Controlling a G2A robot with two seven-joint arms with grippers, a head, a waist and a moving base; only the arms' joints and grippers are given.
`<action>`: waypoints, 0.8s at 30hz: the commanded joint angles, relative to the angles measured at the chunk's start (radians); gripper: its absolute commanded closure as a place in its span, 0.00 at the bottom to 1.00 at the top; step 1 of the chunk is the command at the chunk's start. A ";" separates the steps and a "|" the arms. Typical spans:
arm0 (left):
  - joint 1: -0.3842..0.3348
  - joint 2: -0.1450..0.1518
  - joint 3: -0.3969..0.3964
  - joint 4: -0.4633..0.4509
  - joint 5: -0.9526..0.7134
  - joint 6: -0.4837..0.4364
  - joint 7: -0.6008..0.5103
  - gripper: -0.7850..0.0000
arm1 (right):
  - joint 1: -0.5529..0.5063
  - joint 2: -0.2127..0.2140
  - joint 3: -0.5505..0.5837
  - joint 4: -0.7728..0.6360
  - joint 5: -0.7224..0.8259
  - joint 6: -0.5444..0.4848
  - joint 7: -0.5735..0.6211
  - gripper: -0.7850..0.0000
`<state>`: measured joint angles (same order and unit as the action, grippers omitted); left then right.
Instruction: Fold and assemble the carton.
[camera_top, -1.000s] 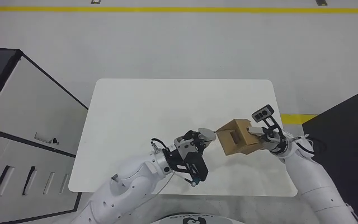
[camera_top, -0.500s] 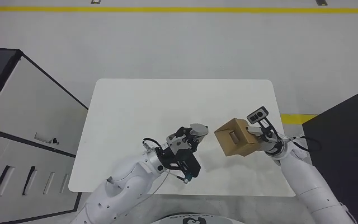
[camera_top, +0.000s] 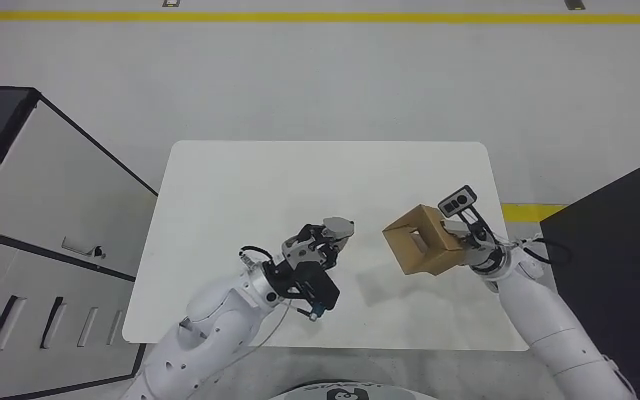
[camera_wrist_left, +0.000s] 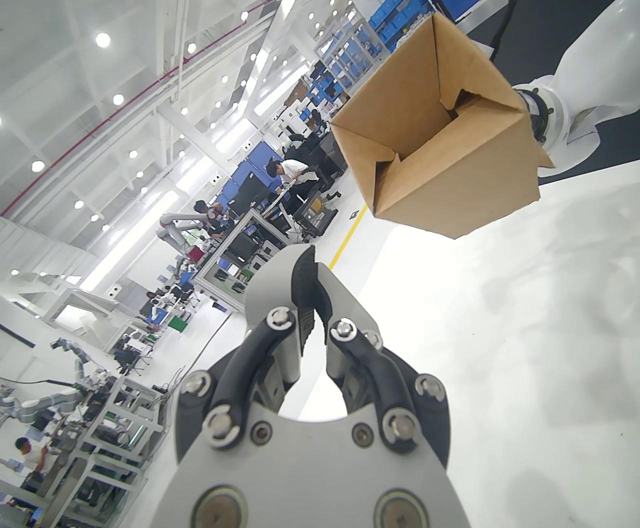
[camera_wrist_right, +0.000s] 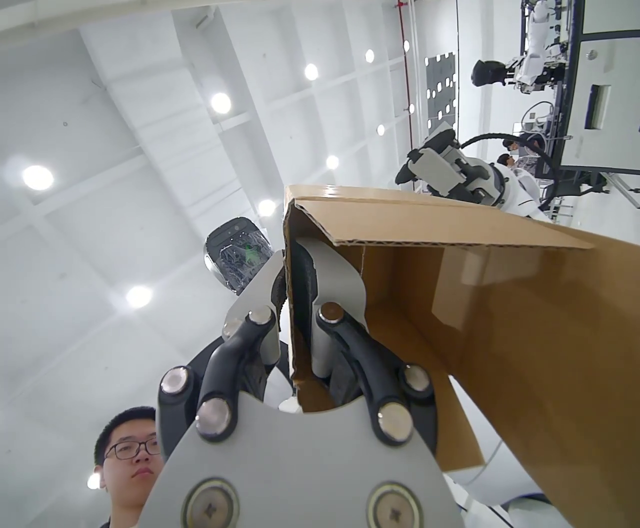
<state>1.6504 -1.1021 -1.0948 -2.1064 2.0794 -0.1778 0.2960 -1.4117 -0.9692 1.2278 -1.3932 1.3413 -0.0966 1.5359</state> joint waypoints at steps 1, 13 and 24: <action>0.009 0.003 -0.017 0.004 -0.008 0.002 0.016 1.00 | 0.005 0.001 -0.007 -0.005 -0.001 0.002 0.000 1.00; 0.040 0.018 -0.097 0.040 -0.054 -0.042 0.113 1.00 | 0.016 0.000 -0.022 -0.008 -0.009 -0.005 0.000 1.00; 0.019 0.029 -0.148 0.082 -0.065 -0.109 0.163 1.00 | 0.053 0.021 0.065 -0.092 -0.367 -0.107 -0.084 1.00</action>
<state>1.6710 -1.0739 -1.2408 -2.0267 2.0144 -0.2840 0.4585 -1.3603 -0.9496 1.2852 -1.4770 0.9997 -0.2004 1.4602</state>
